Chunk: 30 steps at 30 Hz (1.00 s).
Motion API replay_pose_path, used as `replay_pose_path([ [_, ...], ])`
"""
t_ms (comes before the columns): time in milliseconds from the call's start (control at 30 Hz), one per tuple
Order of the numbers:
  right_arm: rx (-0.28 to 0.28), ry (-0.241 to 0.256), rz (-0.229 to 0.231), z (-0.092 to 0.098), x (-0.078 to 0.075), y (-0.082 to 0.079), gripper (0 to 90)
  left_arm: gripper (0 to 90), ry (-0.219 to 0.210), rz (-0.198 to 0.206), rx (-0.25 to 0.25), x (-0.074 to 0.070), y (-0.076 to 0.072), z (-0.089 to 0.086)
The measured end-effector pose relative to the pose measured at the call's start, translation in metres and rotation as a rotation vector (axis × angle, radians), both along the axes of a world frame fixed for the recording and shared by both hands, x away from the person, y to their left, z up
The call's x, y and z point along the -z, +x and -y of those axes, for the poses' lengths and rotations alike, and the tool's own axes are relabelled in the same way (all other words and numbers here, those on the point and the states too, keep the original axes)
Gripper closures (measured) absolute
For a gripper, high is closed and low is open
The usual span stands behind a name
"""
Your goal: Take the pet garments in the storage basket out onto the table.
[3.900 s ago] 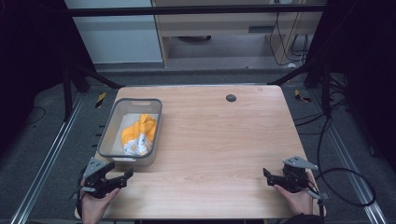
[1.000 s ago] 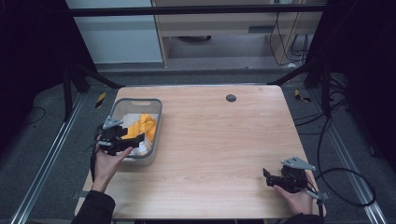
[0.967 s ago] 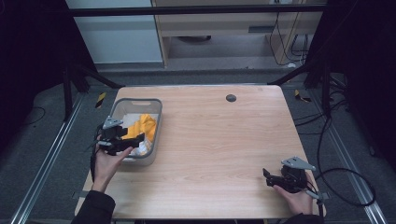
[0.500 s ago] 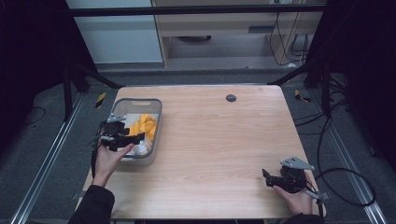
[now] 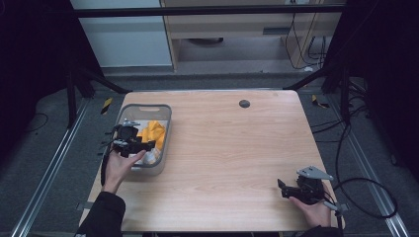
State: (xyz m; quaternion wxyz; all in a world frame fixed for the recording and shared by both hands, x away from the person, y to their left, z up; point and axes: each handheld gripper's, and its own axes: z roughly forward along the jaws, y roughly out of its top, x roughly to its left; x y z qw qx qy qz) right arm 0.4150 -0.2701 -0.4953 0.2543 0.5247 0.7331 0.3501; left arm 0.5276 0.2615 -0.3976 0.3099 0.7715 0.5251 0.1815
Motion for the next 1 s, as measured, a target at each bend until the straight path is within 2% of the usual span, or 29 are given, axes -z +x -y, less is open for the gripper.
replay_pose_path([
  [33, 0.001, 0.005, -0.002, 0.000, 0.000, 0.000, 12.7, 42.0, 0.016, -0.010, -0.004, 0.001, 0.001, 0.001],
  [433, -0.001, -0.004, -0.005, -0.001, 0.001, 0.001, 12.7, 46.9, 0.020, -0.062, 0.008, 0.007, 0.005, 0.003],
  [600, -0.004, -0.004, -0.008, -0.001, 0.001, 0.001, 12.6, 48.3, 0.056, -0.096, 0.012, 0.013, 0.008, 0.007],
  [1000, -0.010, -0.011, -0.013, -0.001, 0.001, 0.001, 12.2, 55.2, 0.083, -0.145, 0.005, 0.019, 0.011, 0.009],
])
